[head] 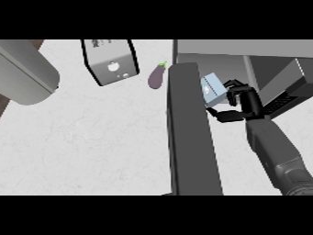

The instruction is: Pick up the milk, place it into the microwave and close the microwave

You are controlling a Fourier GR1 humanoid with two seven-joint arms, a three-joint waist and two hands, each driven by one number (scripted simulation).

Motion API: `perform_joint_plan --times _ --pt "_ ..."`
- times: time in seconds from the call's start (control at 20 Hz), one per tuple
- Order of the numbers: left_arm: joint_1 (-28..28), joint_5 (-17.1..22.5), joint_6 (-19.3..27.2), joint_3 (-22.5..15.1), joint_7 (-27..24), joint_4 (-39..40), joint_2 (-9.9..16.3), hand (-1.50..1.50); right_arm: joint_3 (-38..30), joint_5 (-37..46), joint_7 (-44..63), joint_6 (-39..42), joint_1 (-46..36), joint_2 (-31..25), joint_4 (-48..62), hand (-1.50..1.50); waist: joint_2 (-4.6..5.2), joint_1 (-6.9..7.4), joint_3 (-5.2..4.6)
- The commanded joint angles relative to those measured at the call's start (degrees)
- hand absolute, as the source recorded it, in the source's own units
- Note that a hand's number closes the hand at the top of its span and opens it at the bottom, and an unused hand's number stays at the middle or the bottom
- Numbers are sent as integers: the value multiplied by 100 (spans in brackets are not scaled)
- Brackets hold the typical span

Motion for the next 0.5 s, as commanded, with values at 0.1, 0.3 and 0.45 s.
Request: perform_joint_plan --times 0.1,0.3,0.45 --pt "-314 490 173 210 235 -117 394 -150 -62 41 471 -59 -609 -370 283 150 64 127 7" --pt "-549 280 -12 138 -18 158 275 -150 -75 70 816 -116 -989 -492 389 150 108 224 6" --pt "-572 237 124 13 74 -27 198 -150 66 292 783 -770 -991 -630 382 150 182 348 13"
